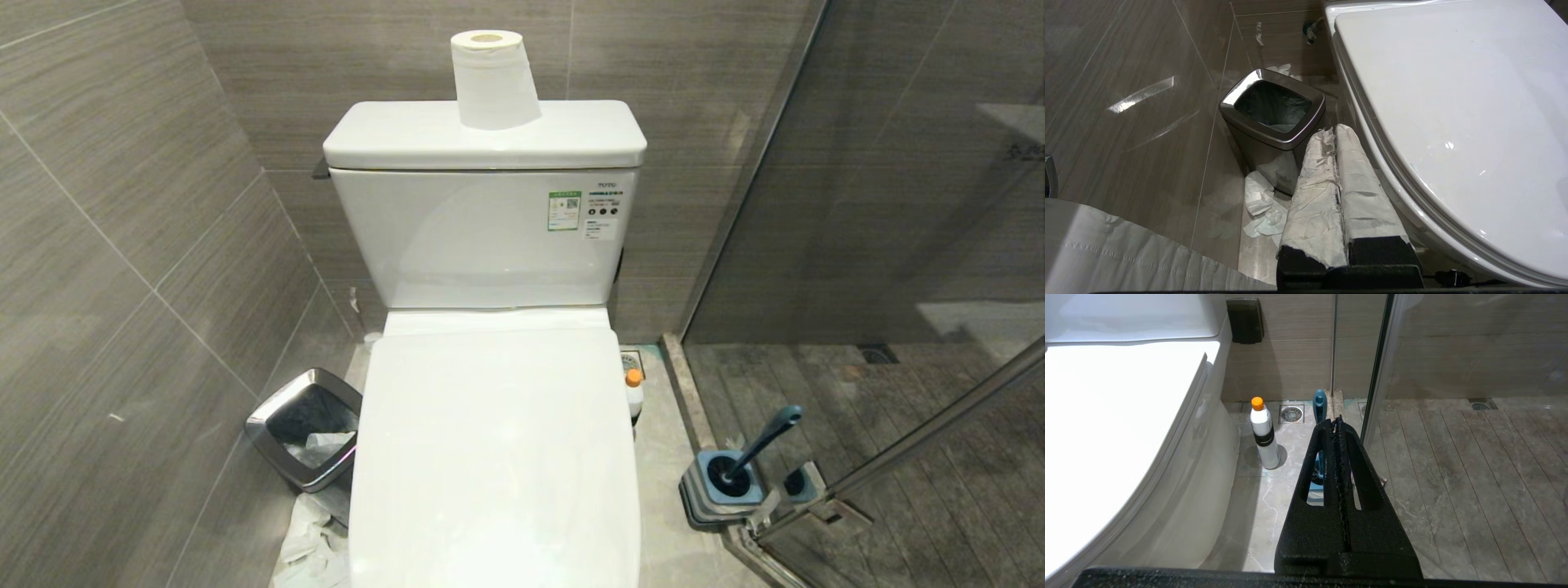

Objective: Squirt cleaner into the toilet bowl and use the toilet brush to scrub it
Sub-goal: Use the left hand to lift the toilet lid slightly

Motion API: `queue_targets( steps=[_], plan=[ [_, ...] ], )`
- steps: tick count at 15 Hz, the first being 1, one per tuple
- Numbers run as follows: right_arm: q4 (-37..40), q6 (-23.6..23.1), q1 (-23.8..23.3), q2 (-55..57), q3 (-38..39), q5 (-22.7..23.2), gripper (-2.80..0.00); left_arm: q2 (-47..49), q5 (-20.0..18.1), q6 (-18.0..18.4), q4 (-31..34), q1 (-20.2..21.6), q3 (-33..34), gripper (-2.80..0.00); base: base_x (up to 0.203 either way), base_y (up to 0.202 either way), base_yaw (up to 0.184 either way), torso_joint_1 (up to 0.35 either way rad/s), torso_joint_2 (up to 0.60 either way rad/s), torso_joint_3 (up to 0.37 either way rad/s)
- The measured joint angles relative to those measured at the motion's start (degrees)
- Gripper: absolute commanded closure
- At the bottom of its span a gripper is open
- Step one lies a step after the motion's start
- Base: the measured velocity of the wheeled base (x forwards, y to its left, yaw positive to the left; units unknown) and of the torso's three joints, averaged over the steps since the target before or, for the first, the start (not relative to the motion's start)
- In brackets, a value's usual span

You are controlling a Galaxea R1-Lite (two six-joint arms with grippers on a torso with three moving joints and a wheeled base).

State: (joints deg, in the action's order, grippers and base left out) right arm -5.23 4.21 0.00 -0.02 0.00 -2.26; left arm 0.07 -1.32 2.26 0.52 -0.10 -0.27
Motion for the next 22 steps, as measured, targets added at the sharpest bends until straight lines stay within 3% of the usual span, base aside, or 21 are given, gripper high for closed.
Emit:
queue_targets(
  steps=[17, 22],
  plan=[
    [0.0, 0.1, 0.0, 0.0, 0.0, 0.0, 0.00, 0.0, 1.2, -1.7, -0.1, 0.0, 0.1, 0.00, 0.000, 0.000, 0.000, 0.000, 0.00, 0.000],
    [0.0, 0.1, 0.0, 0.0, 0.0, 0.0, 0.00, 0.0, 0.2, 3.6, -0.1, 0.0, 0.2, 0.00, 0.000, 0.000, 0.000, 0.000, 0.00, 0.000]
  ],
)
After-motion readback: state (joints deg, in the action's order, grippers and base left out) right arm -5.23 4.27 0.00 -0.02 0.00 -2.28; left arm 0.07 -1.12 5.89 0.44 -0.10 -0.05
